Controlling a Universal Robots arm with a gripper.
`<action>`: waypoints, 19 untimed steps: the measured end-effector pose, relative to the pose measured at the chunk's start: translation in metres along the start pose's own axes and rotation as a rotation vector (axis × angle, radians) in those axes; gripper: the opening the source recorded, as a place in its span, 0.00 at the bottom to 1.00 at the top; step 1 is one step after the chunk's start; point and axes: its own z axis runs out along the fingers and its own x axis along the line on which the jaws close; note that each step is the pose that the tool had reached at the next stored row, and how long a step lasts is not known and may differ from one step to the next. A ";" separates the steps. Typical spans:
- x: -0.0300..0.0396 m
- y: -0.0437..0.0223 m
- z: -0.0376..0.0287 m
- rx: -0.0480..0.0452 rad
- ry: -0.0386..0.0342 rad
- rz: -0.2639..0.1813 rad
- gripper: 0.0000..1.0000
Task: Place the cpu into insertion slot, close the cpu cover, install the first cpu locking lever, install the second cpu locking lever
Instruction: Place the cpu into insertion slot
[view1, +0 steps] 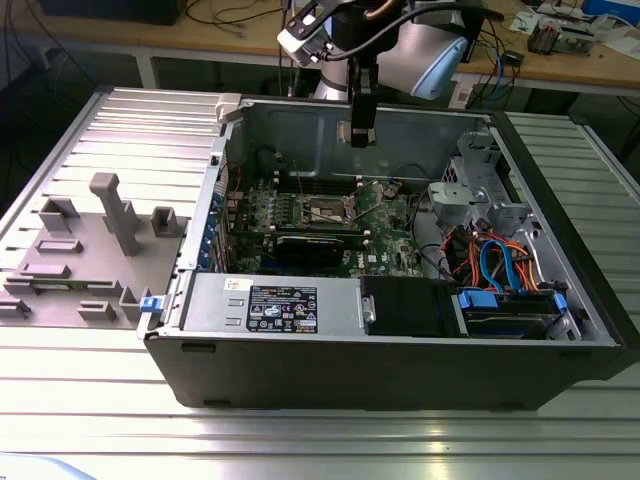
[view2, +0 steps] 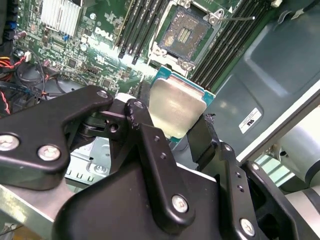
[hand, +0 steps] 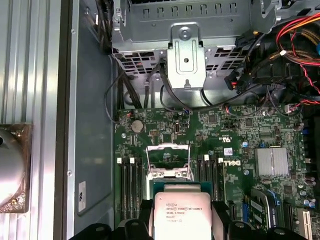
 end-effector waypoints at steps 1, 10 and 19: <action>0.0000 -0.0001 0.0001 -0.0001 0.0002 0.000 0.54; 0.0000 -0.0007 0.0028 -0.0001 0.0002 0.000 0.54; -0.0001 -0.0015 0.0038 -0.0003 0.0004 0.000 0.54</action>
